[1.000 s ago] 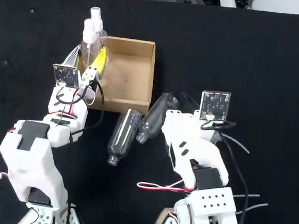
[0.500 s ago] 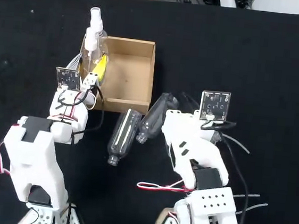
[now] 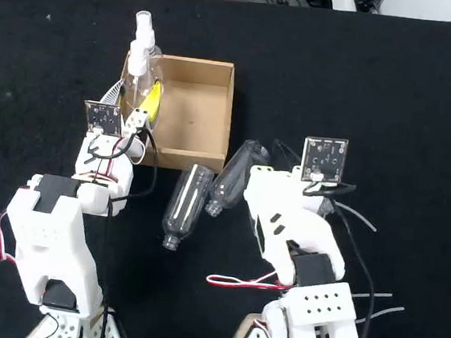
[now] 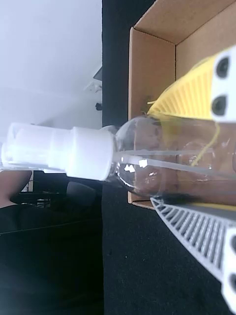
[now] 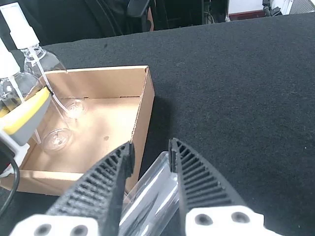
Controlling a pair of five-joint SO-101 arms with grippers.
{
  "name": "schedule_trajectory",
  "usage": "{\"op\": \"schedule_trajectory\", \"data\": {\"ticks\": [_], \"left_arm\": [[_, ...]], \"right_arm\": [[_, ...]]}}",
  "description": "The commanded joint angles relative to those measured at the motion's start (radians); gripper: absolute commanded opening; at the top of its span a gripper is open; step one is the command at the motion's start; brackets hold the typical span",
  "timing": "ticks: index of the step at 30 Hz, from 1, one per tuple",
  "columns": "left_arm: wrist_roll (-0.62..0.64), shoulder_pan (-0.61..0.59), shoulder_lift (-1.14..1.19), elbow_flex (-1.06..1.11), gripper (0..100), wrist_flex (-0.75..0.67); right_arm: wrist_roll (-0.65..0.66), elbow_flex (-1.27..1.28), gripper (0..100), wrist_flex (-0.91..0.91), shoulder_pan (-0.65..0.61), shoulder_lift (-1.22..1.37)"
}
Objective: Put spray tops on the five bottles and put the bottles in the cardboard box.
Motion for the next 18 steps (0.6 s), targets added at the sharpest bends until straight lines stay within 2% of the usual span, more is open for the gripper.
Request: {"op": "schedule_trajectory", "data": {"ticks": [1, 5, 18], "left_arm": [[0.005, -0.015, -0.003, -0.031, 13, -0.025], [0.006, -0.015, -0.003, -0.028, 21, -0.023], [0.0, -0.016, -0.011, -0.001, 22, -0.026]], "right_arm": [[-0.002, -0.005, 9.3, -0.031, -0.018, -0.03], [0.0, -0.005, 9.3, -0.031, -0.018, -0.03], [0.0, -0.005, 9.3, -0.031, -0.018, -0.03]]}}
